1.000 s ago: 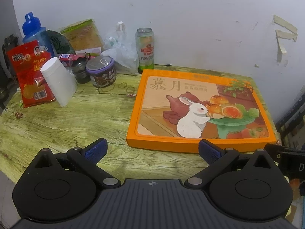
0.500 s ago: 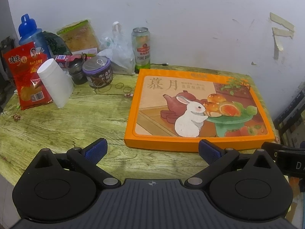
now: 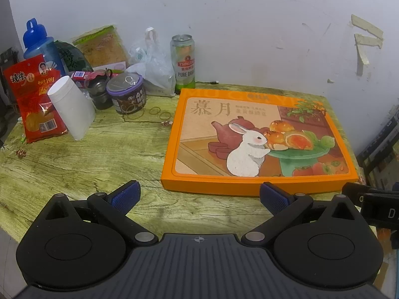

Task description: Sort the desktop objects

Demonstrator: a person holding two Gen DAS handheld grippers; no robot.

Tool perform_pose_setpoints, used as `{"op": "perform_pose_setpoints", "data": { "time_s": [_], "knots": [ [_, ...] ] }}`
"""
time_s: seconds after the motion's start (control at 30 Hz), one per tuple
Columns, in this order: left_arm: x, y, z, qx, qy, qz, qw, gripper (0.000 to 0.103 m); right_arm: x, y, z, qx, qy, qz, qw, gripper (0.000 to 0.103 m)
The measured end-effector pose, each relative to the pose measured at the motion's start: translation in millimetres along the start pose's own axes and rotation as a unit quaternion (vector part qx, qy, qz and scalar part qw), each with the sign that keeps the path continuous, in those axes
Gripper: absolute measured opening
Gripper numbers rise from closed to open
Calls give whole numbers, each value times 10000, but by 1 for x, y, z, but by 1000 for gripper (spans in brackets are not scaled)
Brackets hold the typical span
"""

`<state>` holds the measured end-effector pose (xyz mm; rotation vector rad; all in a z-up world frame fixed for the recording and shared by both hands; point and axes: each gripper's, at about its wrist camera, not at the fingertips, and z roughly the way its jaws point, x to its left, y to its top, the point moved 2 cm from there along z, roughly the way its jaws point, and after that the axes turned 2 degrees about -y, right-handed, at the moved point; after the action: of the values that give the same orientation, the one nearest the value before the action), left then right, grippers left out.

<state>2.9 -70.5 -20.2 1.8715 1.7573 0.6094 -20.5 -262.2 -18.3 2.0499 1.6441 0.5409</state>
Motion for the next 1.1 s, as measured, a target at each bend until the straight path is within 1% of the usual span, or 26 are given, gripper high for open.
{"op": "perform_pose_setpoints", "data": {
  "time_s": [1.1],
  "knots": [
    [-10, -4, -1, 71, -50, 151, 9998, 103, -8, -4, -4, 27, -54, 131, 9999, 100]
  ]
}}
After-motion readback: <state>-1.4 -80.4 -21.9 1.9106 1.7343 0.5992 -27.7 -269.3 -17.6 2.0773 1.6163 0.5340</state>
